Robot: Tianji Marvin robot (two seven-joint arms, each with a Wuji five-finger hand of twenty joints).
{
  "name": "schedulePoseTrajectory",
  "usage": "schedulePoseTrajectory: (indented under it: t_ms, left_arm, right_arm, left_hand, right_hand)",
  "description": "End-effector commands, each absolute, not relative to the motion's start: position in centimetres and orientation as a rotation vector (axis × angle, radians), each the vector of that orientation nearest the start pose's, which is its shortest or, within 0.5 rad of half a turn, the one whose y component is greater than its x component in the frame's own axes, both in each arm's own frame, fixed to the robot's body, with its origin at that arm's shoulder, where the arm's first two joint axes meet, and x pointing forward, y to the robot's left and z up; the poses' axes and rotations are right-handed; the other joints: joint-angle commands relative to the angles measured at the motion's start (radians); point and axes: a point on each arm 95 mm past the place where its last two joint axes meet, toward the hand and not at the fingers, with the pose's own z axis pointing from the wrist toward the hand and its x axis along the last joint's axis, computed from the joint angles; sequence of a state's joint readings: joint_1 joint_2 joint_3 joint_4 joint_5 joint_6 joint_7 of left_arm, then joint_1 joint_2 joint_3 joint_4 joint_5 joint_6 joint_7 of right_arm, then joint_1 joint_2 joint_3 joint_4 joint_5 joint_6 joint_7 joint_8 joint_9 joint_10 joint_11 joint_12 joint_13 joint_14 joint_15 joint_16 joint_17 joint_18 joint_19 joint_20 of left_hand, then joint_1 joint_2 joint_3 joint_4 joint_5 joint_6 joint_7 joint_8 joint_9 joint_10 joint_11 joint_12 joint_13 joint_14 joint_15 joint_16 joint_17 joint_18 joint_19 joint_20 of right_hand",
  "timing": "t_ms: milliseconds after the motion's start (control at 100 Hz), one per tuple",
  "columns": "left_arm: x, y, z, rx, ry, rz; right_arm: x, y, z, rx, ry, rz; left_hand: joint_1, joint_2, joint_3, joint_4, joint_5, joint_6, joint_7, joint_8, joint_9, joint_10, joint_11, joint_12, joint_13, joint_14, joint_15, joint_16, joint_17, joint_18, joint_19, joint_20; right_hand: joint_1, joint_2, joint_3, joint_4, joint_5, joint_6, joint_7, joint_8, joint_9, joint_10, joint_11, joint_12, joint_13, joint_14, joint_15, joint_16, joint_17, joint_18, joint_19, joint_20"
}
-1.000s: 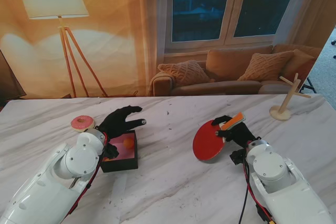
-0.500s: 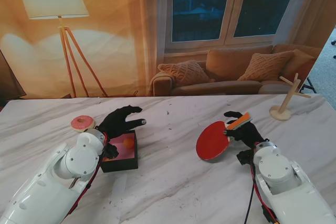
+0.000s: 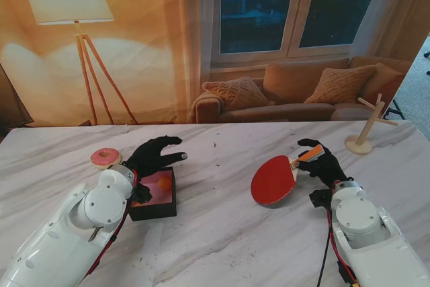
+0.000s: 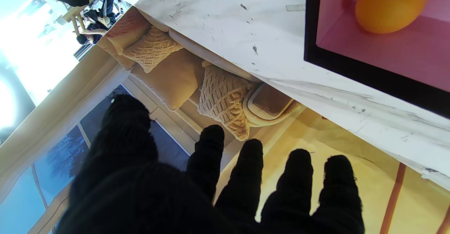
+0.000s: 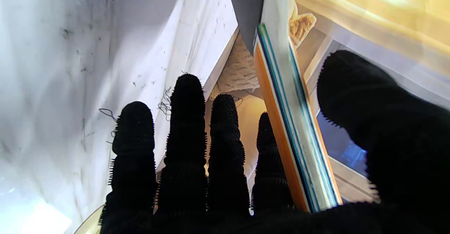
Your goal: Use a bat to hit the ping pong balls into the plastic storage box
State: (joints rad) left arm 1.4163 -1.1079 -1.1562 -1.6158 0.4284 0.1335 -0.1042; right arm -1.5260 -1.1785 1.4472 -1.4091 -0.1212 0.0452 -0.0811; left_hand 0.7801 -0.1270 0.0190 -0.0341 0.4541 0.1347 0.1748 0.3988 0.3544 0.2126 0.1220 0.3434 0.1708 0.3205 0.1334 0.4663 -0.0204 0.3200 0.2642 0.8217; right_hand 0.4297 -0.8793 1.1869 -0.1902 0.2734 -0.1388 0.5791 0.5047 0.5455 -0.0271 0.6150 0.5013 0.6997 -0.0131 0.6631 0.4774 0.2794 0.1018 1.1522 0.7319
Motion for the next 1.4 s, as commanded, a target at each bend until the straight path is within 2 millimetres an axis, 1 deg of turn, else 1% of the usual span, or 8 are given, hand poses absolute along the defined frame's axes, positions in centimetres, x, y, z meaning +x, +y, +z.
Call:
schedulePoseTrajectory:
  t_ms: [0,210,360,470,690,990,1190,1390]
  left_arm:
    - [43.7,-2.4,-28.6,-1.750,1.270,-1.758]
    - [43.6,-2.3,-28.5,-1.749,1.258,-1.759]
    - [43.5,-2.1,-28.5,-1.747,1.252,-1.761]
    - [43.5,-2.0,-28.5,-1.745,1.248,-1.765]
    - [43.3,-1.8,-28.5,-1.750,1.246,-1.763]
    - [43.2,-1.8,-28.5,-1.739,1.254,-1.774]
    - [43.1,-1.8,-28.4,-1.739,1.254,-1.772]
    - [43.0,-1.8,-28.4,-1.744,1.254,-1.770]
  right_arm:
    - [43.2,-10.4,-34.2,-2.663,-0.642,-2.228]
    - [43.5,-10.9,-34.5,-2.771,-0.565,-2.237]
    - [43.6,-11.4,-34.6,-2.826,-0.535,-2.231]
    - [43.7,-11.8,-34.8,-2.863,-0.519,-2.224]
    - [43.7,-12.4,-35.3,-2.926,-0.480,-2.144]
    - [44.2,-13.1,-36.5,-3.036,-0.497,-2.084]
    - [44.5,-13.7,-37.6,-3.130,-0.574,-2.037]
    - [44.5,-14.1,-38.4,-3.196,-0.600,-1.992]
  left_hand:
    - [0.022,0.005,-0.001,0.024,0.027,0.016,0.005,0.009,0.026,0.010,-0.002,0.014,0.007,0.012,0.006,0.007,0.007,-0.014,-0.016,0.028]
    - [0.023,0.007,0.000,0.023,0.031,0.020,0.006,0.010,0.032,0.015,0.001,0.018,0.012,0.017,0.011,0.013,0.016,-0.012,-0.011,0.038]
    - [0.025,0.008,0.001,0.023,0.036,0.020,0.007,0.011,0.034,0.018,0.001,0.019,0.014,0.020,0.014,0.017,0.022,-0.012,-0.007,0.046]
    - [0.025,0.008,0.001,0.023,0.038,0.020,0.007,0.011,0.037,0.021,0.002,0.021,0.016,0.022,0.017,0.019,0.025,-0.011,-0.005,0.052]
    - [0.025,0.013,0.001,0.022,0.041,0.020,0.008,0.012,0.040,0.024,0.001,0.022,0.018,0.027,0.021,0.023,0.029,-0.010,-0.002,0.060]
    - [0.027,0.017,0.000,0.021,0.041,0.023,0.006,0.010,0.042,0.027,-0.002,0.022,0.020,0.028,0.023,0.027,0.032,-0.009,-0.002,0.069]
    - [0.027,0.019,-0.002,0.021,0.043,0.023,0.006,0.010,0.045,0.028,-0.004,0.022,0.020,0.028,0.023,0.027,0.030,-0.009,-0.005,0.072]
    - [0.026,0.021,-0.005,0.021,0.040,0.021,0.004,0.009,0.046,0.028,-0.007,0.022,0.018,0.027,0.020,0.026,0.026,-0.011,-0.009,0.071]
  right_hand:
    - [-0.038,0.008,0.020,0.014,0.041,0.027,0.053,0.030,0.057,0.009,0.040,0.029,0.064,0.009,0.058,0.026,0.046,0.009,0.079,0.035]
    - [-0.024,0.028,0.029,0.017,0.181,0.104,0.188,0.088,0.212,0.067,0.152,0.084,0.228,0.045,0.231,0.045,0.202,0.041,0.278,0.005]
    - [-0.012,0.033,0.036,0.019,0.293,0.124,0.236,0.108,0.324,0.094,0.201,0.103,0.334,0.062,0.309,0.026,0.314,0.068,0.378,-0.054]
    - [-0.009,0.040,0.037,0.020,0.337,0.129,0.249,0.112,0.369,0.103,0.215,0.107,0.380,0.065,0.336,0.028,0.361,0.076,0.414,-0.057]
    - [-0.052,0.045,0.013,0.021,0.278,0.111,0.202,0.098,0.279,0.083,0.172,0.100,0.278,0.067,0.345,0.036,0.248,0.052,0.423,-0.050]
    - [-0.045,0.073,0.007,0.029,0.288,0.115,0.201,0.102,0.275,0.087,0.171,0.102,0.263,0.065,0.345,0.040,0.233,0.048,0.415,-0.039]
    - [-0.066,0.115,-0.019,0.038,0.278,0.116,0.191,0.099,0.235,0.090,0.153,0.093,0.160,0.073,0.254,0.017,0.118,0.043,0.307,-0.061]
    - [-0.098,0.171,-0.061,0.050,0.261,0.121,0.167,0.092,0.099,0.089,0.090,0.065,0.001,0.060,0.117,-0.006,-0.040,0.012,0.155,-0.078]
